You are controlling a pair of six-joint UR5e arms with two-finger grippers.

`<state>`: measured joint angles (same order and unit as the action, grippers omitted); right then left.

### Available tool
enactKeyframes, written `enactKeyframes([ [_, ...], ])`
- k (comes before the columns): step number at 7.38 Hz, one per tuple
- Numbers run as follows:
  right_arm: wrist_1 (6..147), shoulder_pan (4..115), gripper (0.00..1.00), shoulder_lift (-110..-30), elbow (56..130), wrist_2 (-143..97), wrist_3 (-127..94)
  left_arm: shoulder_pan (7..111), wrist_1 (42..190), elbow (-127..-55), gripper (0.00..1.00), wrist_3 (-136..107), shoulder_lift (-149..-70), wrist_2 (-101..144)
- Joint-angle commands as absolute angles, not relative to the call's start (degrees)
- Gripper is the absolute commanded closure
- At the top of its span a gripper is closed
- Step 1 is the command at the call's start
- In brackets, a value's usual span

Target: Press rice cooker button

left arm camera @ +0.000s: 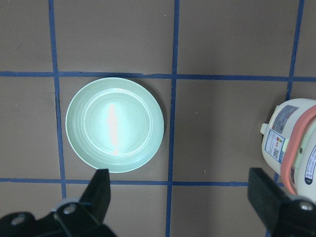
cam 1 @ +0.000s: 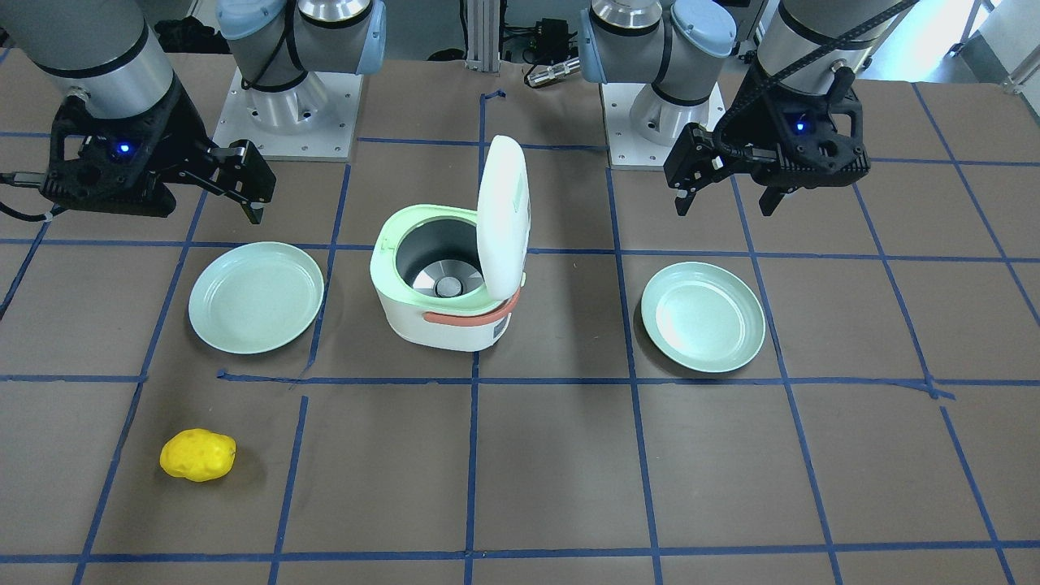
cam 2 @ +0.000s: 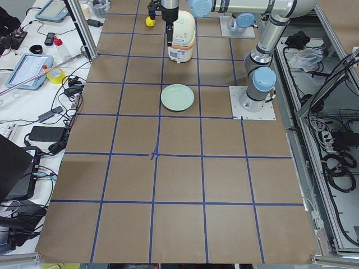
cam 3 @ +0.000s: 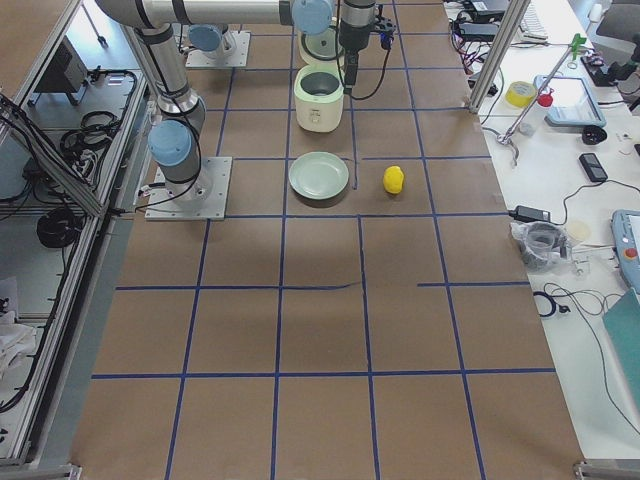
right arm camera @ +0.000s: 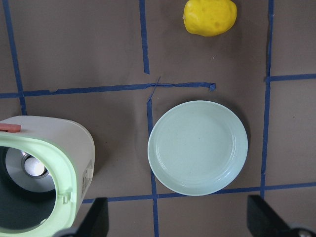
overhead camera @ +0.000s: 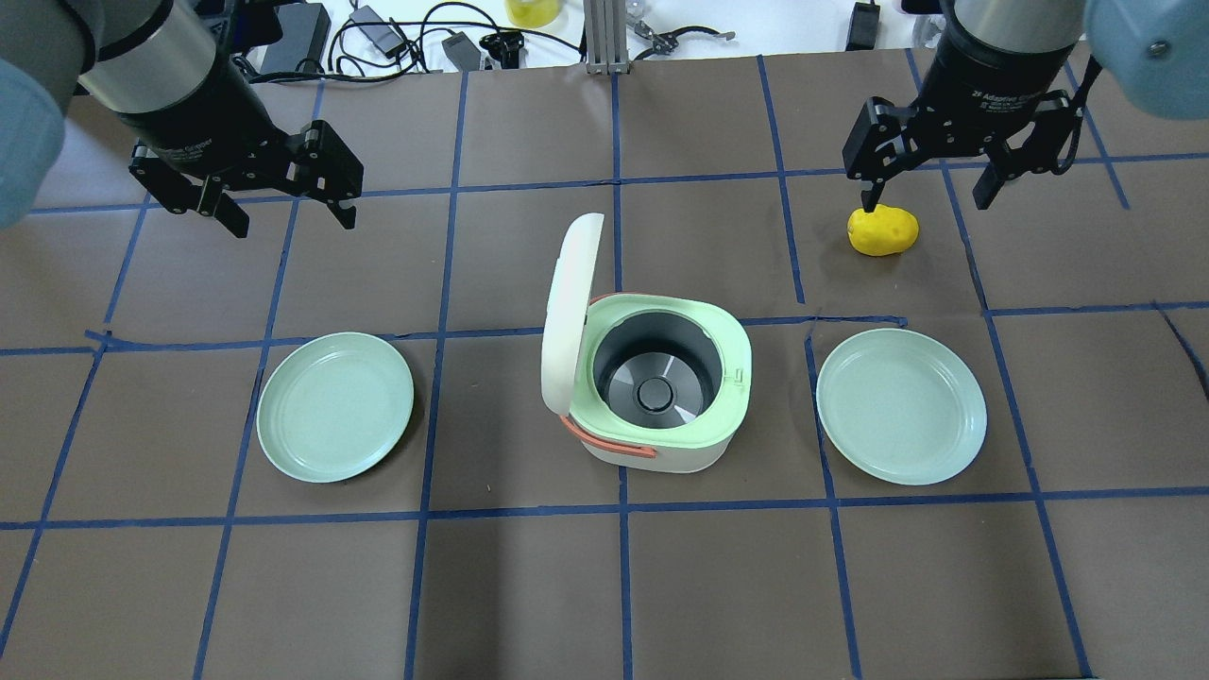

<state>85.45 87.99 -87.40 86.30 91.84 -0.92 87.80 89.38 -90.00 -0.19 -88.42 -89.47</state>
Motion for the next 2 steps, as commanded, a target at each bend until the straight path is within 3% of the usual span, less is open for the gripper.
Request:
enactKeyframes([
  [1,85.34,87.98,0.00,-87.45,86.40,91.93,-0.97,87.80,89.38,-90.00,0.00,-0.18,-88.42,-89.47],
  [2,85.34,87.98,0.00,-87.45,86.66,91.93,-1.14,87.80,89.38,-90.00,0.00,-0.18,-88.42,-89.47],
])
